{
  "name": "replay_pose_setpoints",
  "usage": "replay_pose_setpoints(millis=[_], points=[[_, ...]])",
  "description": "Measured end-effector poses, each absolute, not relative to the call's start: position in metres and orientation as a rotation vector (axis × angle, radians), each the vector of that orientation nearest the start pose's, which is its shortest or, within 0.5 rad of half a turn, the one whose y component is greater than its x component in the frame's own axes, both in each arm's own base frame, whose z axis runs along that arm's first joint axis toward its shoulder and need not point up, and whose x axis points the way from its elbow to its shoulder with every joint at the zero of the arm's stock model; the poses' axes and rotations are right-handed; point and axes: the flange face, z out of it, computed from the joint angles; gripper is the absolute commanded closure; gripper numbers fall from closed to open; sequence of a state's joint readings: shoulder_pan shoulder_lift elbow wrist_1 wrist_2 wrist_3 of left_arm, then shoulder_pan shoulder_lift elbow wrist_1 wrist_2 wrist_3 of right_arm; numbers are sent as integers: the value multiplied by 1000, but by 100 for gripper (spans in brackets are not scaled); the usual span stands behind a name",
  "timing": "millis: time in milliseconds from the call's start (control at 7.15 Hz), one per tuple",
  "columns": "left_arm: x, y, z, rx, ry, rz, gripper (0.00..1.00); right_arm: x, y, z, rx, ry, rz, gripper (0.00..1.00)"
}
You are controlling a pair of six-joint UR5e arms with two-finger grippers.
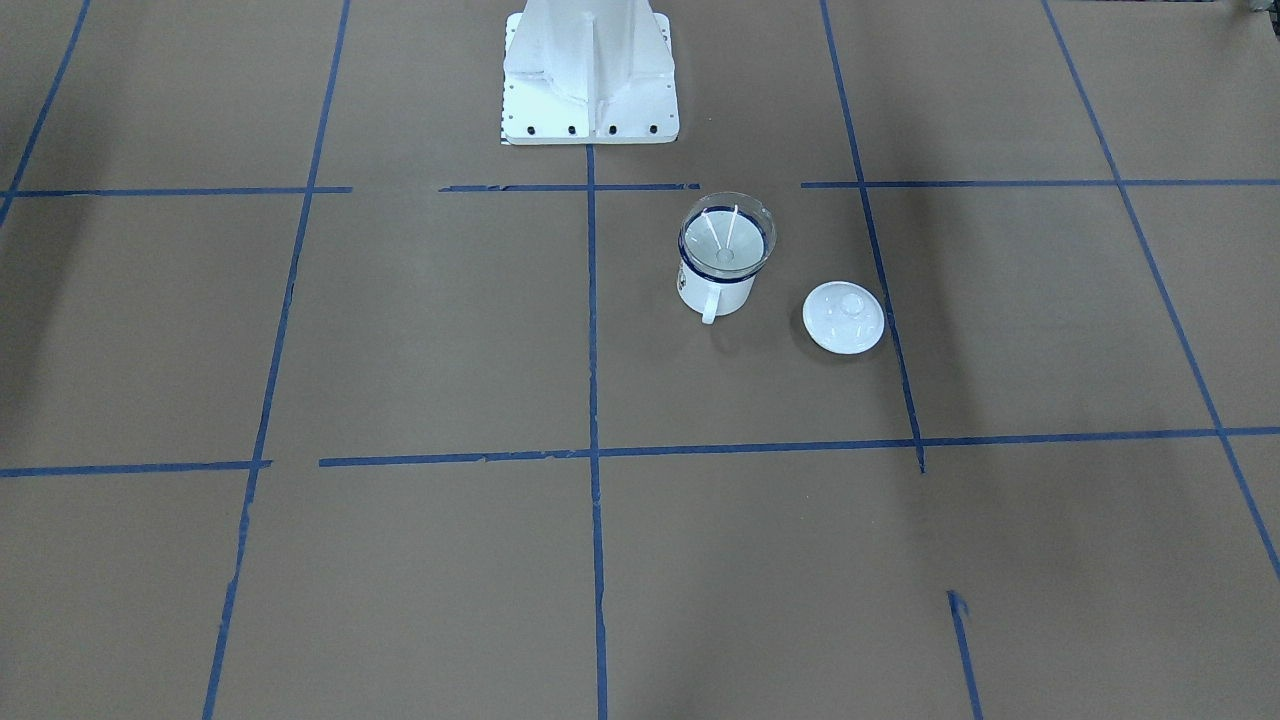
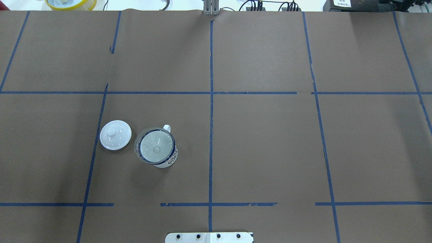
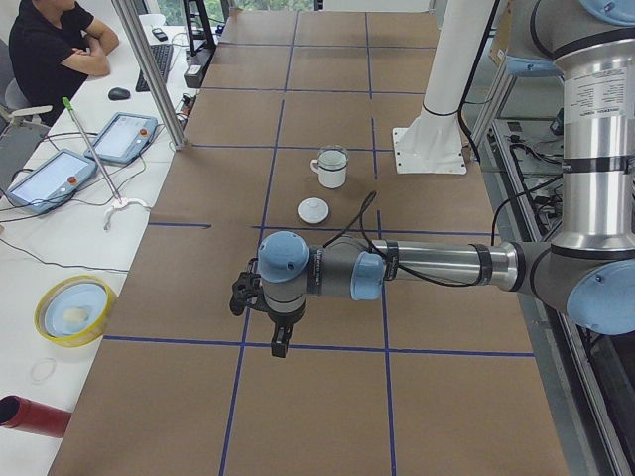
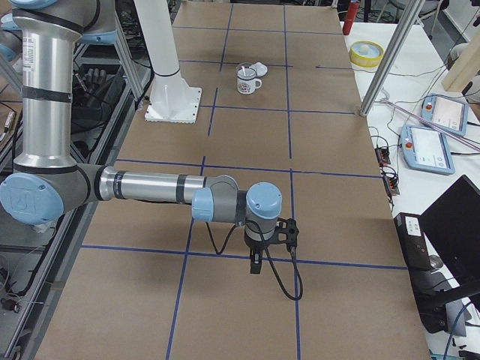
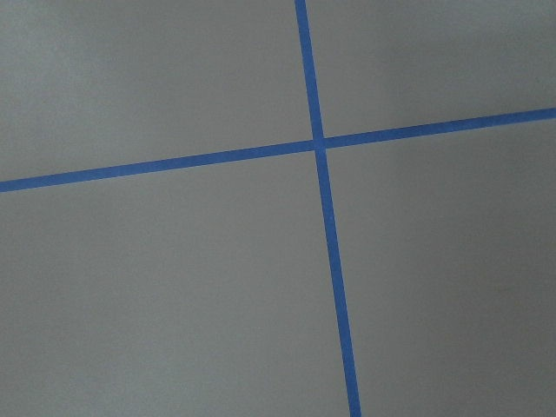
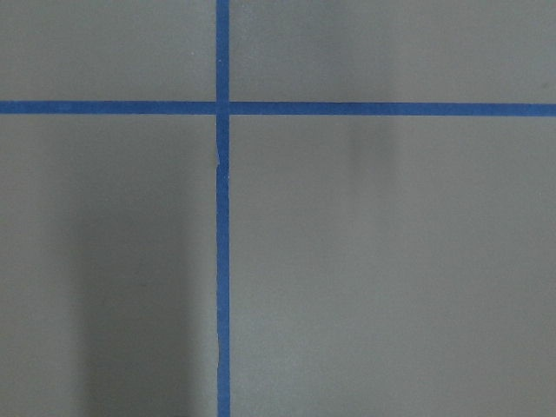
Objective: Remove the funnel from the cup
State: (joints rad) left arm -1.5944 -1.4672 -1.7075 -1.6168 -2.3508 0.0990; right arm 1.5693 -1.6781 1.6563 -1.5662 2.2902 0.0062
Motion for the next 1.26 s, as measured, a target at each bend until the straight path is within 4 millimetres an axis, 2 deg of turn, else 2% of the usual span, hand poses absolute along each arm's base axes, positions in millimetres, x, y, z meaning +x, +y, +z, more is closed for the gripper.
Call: replay_pose_setpoints(millis=[699, 839, 978, 1118, 1258], points=[[-81, -451, 629, 141, 775, 94, 0, 67, -445, 670, -19, -719, 10, 0], [-82, -456, 622, 156, 772, 99, 0, 67, -445, 670, -19, -719, 10, 0], [-82, -463, 606, 178, 769, 105, 0, 67, -445, 670, -19, -719, 10, 0], [-83, -478, 577, 195, 766, 109, 0, 67, -445, 670, -19, -719, 10, 0], [-83, -503, 536, 207, 764, 105, 0, 67, -445, 670, -19, -719, 10, 0]])
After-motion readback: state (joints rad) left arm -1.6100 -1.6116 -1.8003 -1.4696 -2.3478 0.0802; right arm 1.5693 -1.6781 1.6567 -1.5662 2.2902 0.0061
